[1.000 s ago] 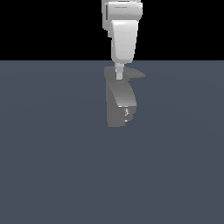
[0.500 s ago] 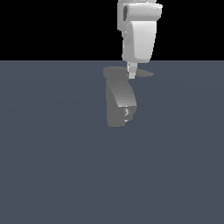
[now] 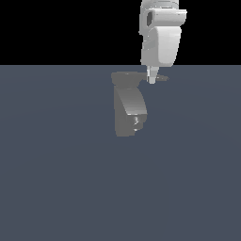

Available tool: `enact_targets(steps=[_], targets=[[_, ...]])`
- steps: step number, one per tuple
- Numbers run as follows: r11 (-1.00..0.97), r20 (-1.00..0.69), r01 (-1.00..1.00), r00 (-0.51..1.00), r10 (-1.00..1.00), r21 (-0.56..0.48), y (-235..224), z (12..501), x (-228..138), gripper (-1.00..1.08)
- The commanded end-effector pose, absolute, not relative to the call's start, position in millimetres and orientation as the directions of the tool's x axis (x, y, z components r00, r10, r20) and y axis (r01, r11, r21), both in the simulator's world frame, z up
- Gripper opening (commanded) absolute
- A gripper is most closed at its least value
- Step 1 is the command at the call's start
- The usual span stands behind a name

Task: Turn on the faucet by rotating a designated handle.

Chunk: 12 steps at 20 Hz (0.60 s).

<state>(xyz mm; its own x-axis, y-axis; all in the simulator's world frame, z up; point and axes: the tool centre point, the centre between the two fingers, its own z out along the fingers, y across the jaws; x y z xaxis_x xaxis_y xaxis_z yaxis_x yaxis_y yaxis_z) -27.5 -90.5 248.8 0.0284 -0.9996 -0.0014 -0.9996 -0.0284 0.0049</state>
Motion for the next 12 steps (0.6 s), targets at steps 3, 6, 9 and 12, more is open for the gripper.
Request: enact_targets(steps=[3,6,9,12], targets=[[-0.02,0.0,-1.0,0.02,-1.0,0.0,-108.2,248.5,-14.1,-1.0],[-0.017,0.0,-1.0,0.017,-1.0,0.0,-117.9,248.5,-6.8,-1.0],[-0.015,0.0,-1.0,0.015,-1.0,0.0,-127.4,248.6,0.3,-1.0],[-0.012,0.0,-1.0,0.012,-1.0,0.0,-136.8,248.6,7.3,-1.0]])
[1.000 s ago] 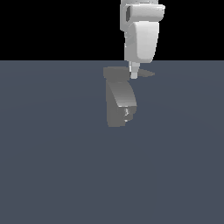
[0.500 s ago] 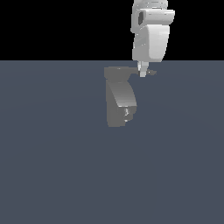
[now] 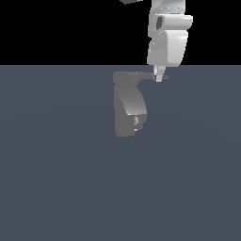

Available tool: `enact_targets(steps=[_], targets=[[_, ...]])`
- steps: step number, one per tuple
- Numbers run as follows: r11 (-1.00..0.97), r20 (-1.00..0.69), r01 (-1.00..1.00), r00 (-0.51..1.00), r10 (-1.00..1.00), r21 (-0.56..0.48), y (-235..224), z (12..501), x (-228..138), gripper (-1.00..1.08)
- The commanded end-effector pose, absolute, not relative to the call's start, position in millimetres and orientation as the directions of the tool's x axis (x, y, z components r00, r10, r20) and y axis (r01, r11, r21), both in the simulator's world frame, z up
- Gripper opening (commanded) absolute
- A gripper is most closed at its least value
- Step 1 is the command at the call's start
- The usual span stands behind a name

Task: Turn on the faucet by rotating a designated handle.

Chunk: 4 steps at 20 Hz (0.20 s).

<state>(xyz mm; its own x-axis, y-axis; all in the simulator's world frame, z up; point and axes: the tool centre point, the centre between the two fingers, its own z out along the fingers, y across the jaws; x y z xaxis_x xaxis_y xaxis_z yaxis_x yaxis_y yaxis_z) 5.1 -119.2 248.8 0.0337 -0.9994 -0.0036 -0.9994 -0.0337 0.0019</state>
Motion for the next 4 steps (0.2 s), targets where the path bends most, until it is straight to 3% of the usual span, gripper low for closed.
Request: enact_targets(steps=[1,4], targets=[[-0.011,0.0,-1.0,0.011,-1.0,0.0,-139.8,248.6,9.6,-1.0],[-0.009,0.0,-1.0,0.009,-1.0,0.0,-145.9,248.7,14.1,-1.0]])
